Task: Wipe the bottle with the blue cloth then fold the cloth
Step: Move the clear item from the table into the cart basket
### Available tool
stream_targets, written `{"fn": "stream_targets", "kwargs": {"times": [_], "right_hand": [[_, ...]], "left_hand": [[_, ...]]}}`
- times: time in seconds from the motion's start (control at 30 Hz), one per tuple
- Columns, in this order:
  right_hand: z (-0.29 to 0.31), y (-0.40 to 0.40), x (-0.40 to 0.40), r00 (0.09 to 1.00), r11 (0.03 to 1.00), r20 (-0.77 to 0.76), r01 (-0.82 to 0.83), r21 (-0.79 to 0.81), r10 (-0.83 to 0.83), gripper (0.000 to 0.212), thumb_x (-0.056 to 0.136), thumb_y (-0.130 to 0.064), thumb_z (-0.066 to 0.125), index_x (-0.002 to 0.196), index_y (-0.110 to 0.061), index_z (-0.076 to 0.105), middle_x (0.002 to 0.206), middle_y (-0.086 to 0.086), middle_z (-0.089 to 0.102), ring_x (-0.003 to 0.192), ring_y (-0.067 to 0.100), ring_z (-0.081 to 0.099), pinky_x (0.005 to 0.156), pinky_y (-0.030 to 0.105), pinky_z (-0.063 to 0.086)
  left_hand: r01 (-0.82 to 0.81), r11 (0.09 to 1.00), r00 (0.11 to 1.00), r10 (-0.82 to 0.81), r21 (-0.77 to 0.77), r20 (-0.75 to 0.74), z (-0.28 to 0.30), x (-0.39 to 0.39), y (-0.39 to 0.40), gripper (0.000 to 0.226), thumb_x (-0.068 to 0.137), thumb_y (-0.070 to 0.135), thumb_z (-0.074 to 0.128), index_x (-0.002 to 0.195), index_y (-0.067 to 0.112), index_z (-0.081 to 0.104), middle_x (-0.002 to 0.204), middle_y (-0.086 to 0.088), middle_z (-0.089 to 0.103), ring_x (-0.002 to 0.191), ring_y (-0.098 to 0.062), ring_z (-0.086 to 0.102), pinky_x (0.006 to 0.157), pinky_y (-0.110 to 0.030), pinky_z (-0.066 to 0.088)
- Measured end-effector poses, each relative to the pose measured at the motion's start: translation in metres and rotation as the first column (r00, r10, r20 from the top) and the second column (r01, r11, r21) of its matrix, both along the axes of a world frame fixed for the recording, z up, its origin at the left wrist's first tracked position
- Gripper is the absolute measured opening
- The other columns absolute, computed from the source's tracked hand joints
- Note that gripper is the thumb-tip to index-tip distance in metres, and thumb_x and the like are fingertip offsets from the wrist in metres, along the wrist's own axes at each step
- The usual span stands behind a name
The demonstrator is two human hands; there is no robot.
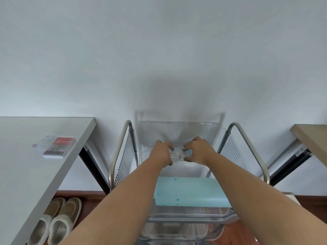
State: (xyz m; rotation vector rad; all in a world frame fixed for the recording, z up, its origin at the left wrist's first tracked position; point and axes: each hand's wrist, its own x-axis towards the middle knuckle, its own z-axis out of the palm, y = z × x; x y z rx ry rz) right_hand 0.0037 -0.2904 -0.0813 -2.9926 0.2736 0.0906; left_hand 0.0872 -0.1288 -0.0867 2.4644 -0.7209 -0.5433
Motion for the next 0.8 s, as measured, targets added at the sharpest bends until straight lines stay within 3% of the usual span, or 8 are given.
{"fn": "stream_targets", "kwargs": {"times": [0.4, 0.6, 0.7, 0.8], "right_hand": [[-0.001, -0.001, 0.000, 0.999, 1.000, 0.014, 0.031, 0.005, -0.031, 0.048, 0.077, -0.046, 0.067, 0.122, -0.029, 0.066, 0.132, -0.011, 0.060, 0.122, 0.016, 0.044, 0.096, 0.033, 0.037], [0.001, -0.001, 0.001, 0.998, 0.998, 0.002, 0.059, -0.013, -0.059, 0.052, 0.075, -0.049, 0.068, 0.124, -0.030, 0.064, 0.135, -0.011, 0.058, 0.124, 0.016, 0.043, 0.098, 0.035, 0.036], [0.012, 0.003, 0.000, 0.998, 0.998, -0.005, 0.063, 0.015, -0.063, 0.059, 0.075, -0.050, 0.071, 0.129, -0.029, 0.060, 0.139, -0.011, 0.054, 0.127, 0.019, 0.041, 0.101, 0.037, 0.035], [0.037, 0.005, 0.001, 0.987, 0.989, 0.122, 0.092, 0.119, -0.106, 0.051, 0.080, -0.045, 0.071, 0.127, -0.028, 0.062, 0.138, -0.008, 0.056, 0.128, 0.020, 0.041, 0.104, 0.038, 0.036]], "left_hand": [[0.046, 0.999, 0.983, -0.041, -0.024, 0.180, -0.011, 0.000, -0.007, 0.037, 0.082, 0.000, 0.073, 0.112, 0.020, 0.067, 0.118, -0.009, 0.046, 0.079, -0.020, 0.050, 0.070, -0.024, 0.041], [0.078, 0.997, 0.979, -0.078, 0.008, 0.190, -0.009, -0.004, -0.006, 0.041, 0.081, 0.003, 0.074, 0.117, 0.020, 0.065, 0.122, -0.011, 0.044, 0.087, -0.025, 0.057, 0.074, -0.024, 0.044], [0.084, 0.996, 0.983, -0.085, 0.011, 0.165, 0.011, -0.008, -0.003, 0.049, 0.079, 0.008, 0.078, 0.123, 0.020, 0.062, 0.126, -0.009, 0.039, 0.094, -0.027, 0.060, 0.082, -0.030, 0.053], [0.085, 0.988, 0.973, -0.054, -0.132, 0.224, 0.055, -0.015, 0.005, 0.042, 0.084, 0.011, 0.072, 0.123, 0.021, 0.061, 0.126, -0.006, 0.041, 0.088, -0.019, 0.055, 0.077, -0.026, 0.048]]}}
